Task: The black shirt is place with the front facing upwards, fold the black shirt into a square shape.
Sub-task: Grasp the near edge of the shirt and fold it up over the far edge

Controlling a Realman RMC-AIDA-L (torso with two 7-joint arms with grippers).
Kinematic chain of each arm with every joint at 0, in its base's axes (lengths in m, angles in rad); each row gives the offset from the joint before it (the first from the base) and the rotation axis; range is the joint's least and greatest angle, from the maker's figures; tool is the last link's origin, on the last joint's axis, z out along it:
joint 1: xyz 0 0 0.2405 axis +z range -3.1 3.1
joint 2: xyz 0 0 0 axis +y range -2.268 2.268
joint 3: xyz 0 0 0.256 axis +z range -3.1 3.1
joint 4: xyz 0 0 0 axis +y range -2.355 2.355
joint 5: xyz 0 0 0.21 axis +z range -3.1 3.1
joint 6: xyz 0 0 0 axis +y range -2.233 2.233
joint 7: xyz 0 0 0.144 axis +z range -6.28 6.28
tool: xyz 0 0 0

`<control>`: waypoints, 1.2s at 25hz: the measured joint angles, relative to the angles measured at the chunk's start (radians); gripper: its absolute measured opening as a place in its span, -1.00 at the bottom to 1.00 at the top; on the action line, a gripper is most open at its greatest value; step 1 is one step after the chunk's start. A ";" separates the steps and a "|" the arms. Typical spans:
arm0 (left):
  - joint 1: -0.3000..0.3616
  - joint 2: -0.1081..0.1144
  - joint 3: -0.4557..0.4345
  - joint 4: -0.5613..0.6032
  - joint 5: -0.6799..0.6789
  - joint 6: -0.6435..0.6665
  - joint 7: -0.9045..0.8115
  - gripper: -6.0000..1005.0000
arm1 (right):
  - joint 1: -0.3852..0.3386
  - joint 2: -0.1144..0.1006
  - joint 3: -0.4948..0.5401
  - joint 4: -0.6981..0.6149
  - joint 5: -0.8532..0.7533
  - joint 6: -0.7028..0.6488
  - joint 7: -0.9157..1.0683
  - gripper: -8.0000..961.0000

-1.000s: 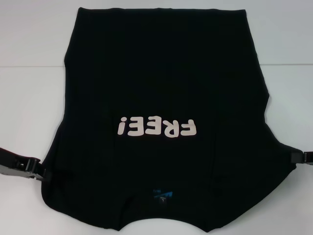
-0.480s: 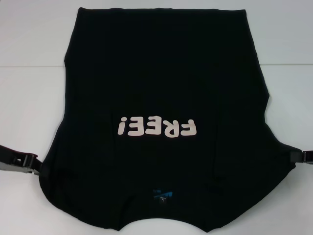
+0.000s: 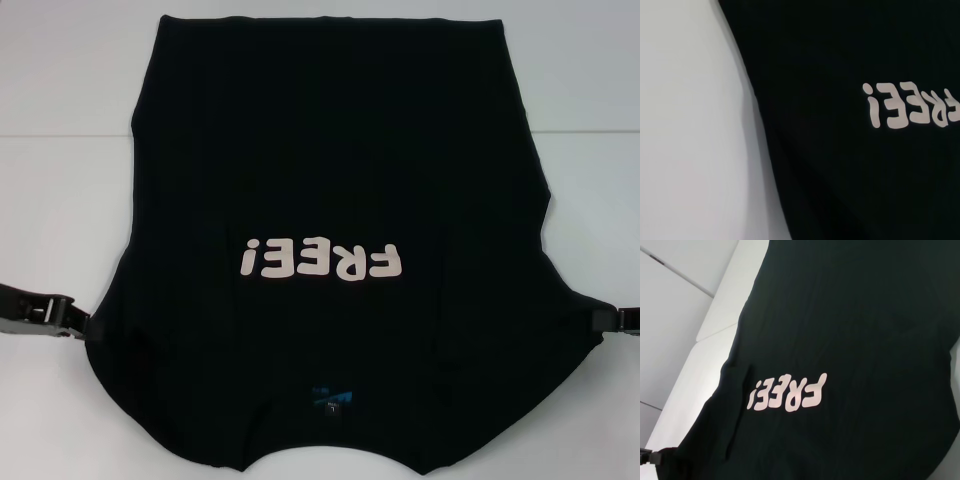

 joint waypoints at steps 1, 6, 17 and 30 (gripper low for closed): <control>0.004 0.000 -0.012 0.000 0.000 0.003 0.008 -0.97 | 0.000 0.000 0.000 0.000 0.000 0.000 0.000 -0.92; 0.040 -0.003 -0.099 0.001 0.000 0.025 0.068 -0.97 | -0.008 -0.008 0.000 0.000 0.000 0.000 0.001 -0.92; 0.127 -0.011 -0.273 -0.008 -0.008 0.119 0.259 -0.97 | -0.055 -0.034 -0.020 0.000 -0.014 -0.030 -0.032 -0.91; 0.245 -0.023 -0.354 0.014 -0.029 0.179 0.372 -0.97 | -0.119 -0.021 -0.021 0.010 -0.059 -0.093 -0.089 -0.91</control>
